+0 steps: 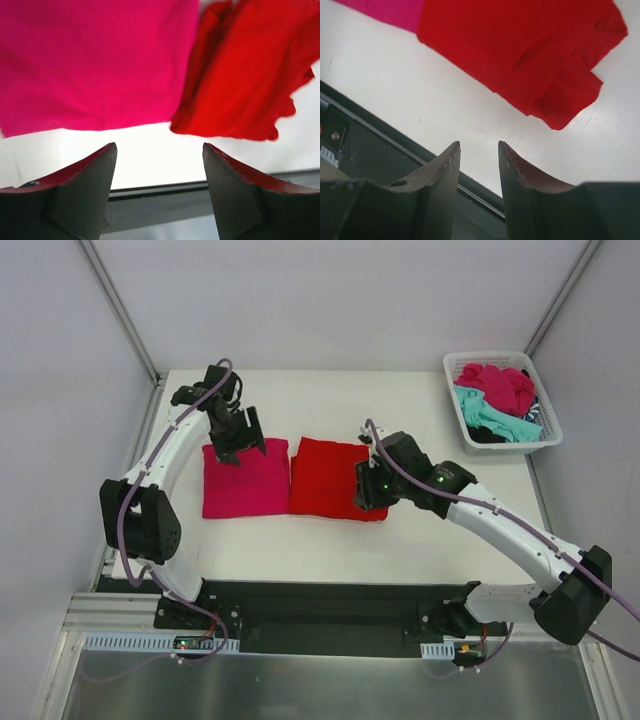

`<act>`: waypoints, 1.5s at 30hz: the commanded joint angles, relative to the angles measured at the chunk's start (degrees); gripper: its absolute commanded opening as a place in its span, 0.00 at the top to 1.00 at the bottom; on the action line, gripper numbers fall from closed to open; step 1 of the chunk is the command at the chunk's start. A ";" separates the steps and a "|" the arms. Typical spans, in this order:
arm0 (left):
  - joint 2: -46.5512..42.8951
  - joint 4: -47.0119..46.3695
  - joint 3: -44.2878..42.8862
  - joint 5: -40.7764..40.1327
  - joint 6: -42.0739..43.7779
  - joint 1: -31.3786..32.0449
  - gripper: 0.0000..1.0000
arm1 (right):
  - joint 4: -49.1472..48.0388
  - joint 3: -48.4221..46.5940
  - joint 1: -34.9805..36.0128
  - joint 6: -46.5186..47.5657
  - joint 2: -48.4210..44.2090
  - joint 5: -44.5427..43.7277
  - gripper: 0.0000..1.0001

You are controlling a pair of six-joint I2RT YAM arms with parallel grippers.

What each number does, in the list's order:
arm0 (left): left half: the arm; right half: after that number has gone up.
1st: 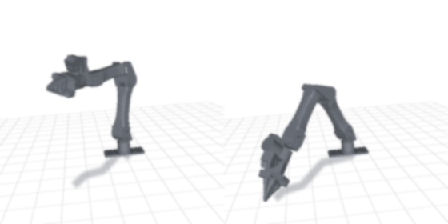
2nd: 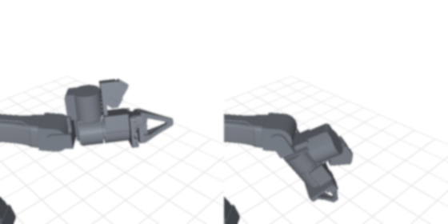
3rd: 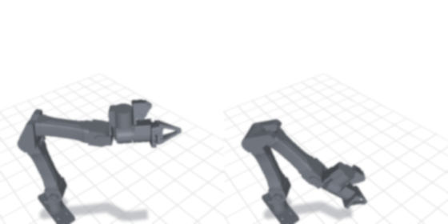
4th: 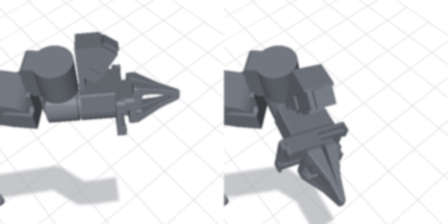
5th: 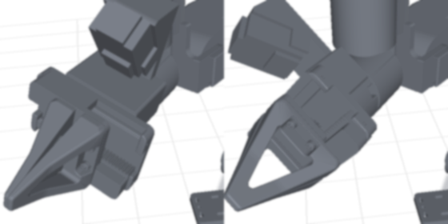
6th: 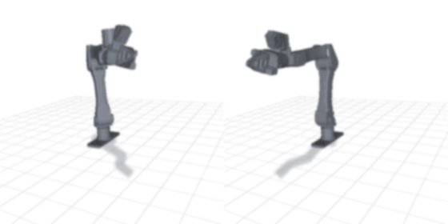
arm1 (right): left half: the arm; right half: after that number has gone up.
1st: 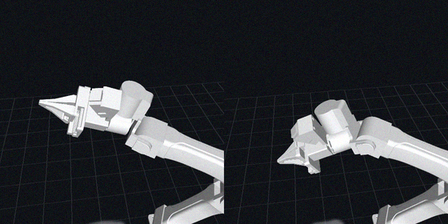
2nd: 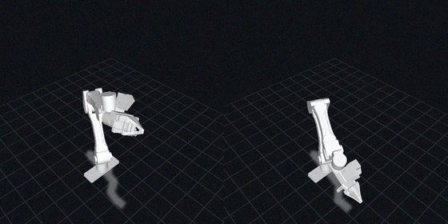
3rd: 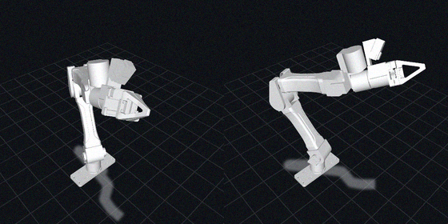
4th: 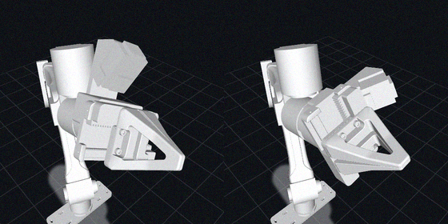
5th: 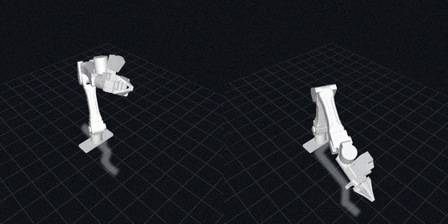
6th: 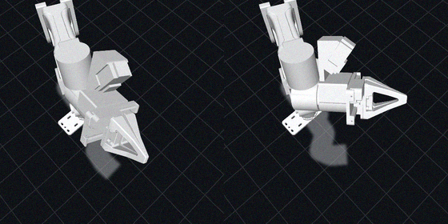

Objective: Fold and stack the t-shirts

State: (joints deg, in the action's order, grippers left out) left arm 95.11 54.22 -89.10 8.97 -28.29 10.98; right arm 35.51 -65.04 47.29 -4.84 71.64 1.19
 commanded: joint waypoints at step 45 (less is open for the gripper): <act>20.29 -30.31 7.28 17.13 -7.39 8.70 0.33 | -22.58 10.20 -34.10 -3.16 9.04 31.50 0.60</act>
State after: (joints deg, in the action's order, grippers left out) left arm 113.47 25.89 -77.93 25.23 -34.11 20.14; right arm 15.79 -52.69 13.85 -7.92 78.98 30.68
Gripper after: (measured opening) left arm 0.670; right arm 0.405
